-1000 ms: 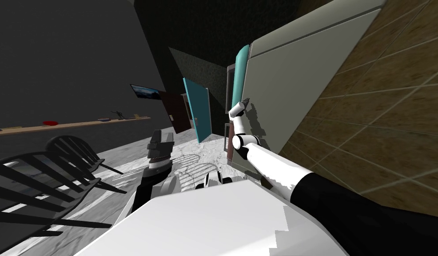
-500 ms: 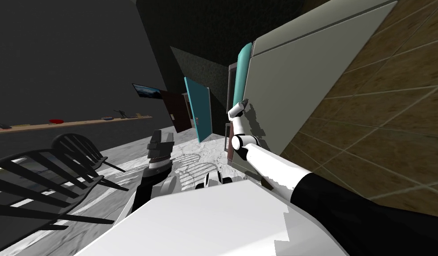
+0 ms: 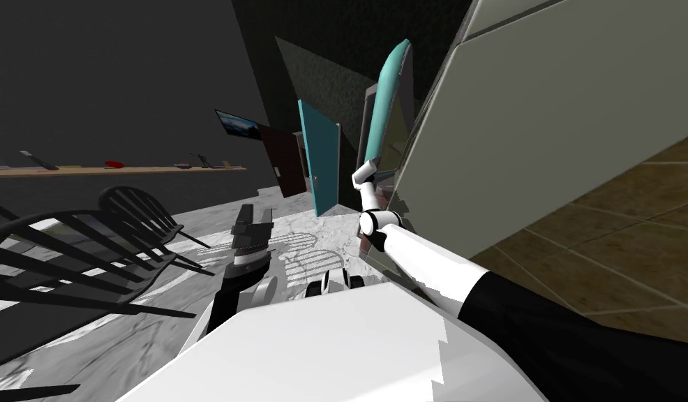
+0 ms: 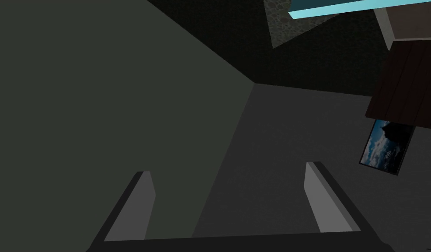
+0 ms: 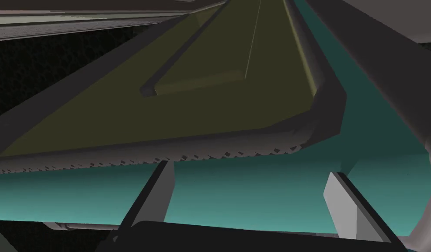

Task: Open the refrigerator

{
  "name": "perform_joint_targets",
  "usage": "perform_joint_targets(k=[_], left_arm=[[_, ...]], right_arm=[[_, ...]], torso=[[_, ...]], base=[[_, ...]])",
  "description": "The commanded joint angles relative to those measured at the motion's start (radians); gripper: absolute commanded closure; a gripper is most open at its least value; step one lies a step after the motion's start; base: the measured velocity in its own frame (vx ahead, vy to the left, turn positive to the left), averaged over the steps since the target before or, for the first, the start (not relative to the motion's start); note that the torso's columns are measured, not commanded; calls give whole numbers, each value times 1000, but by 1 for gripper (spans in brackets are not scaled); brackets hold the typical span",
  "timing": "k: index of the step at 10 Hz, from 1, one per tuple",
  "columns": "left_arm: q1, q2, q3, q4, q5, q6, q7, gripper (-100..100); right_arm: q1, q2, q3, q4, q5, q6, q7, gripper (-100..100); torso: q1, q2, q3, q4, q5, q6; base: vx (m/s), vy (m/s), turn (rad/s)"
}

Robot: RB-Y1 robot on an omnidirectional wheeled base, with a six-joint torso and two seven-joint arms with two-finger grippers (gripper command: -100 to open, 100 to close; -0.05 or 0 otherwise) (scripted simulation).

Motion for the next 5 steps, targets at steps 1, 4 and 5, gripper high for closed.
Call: perform_joint_targets(k=[1,4,5], left_arm=[[0,0,0,0,0,0,0,0],[0,0,0,0,0,0,0,0],[0,0,0,0,0,0,0,0]], right_arm=[[-4,16,-3,19,-6,-5,-9,-100],[0,6,-7,20,8,-22,-19,100],[0,6,-7,20,8,-22,-19,100]], torso=[[5,7,5,6,4,-2],[32,26,18,19,17,-9],[38,19,14,18,19,-9]], base=[[0,0,0],[57,29,-8],[180,139,-22]])
